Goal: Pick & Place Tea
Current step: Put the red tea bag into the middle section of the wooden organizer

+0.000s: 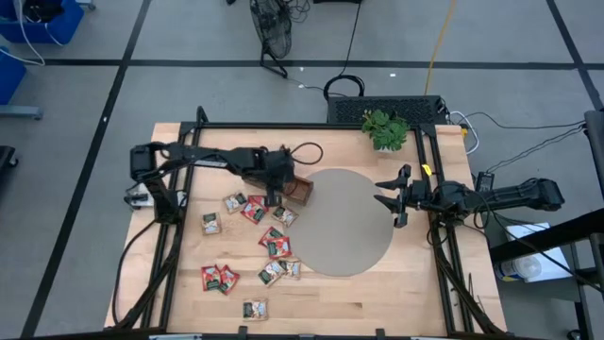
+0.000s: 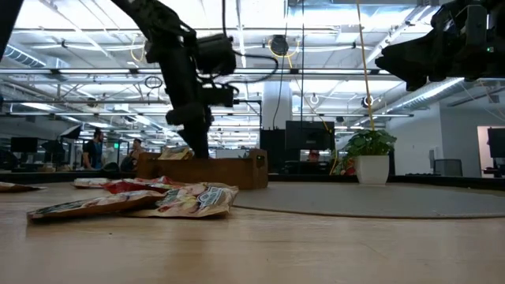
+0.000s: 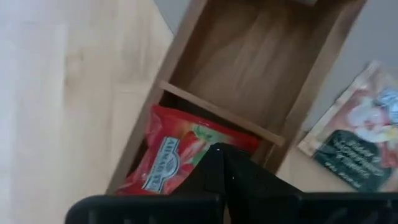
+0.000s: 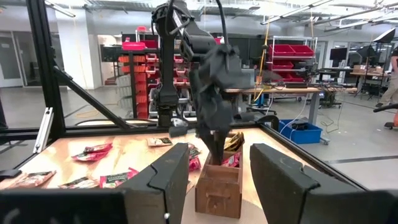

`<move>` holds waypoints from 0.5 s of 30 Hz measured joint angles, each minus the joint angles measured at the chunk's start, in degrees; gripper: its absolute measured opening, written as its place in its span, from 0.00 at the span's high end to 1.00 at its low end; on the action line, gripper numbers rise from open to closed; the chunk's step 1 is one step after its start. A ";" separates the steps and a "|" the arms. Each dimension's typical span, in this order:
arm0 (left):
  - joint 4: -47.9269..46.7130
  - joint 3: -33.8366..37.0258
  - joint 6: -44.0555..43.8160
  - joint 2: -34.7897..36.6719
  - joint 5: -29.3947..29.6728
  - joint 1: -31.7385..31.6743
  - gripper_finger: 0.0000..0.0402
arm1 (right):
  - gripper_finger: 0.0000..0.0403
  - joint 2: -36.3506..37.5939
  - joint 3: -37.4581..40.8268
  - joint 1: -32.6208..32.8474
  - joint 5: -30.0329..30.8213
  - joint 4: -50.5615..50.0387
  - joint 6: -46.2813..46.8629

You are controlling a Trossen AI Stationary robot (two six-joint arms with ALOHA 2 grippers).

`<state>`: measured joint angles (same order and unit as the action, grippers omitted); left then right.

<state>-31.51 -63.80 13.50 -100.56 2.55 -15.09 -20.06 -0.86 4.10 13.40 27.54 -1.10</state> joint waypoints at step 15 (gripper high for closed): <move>-4.43 -1.40 -0.11 -2.61 -0.02 -0.44 1.00 | 0.61 -0.02 0.01 0.01 -0.02 0.02 0.00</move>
<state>-35.93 -65.21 13.39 -103.18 2.53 -15.53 -20.08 -0.85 4.11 13.39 27.55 -1.10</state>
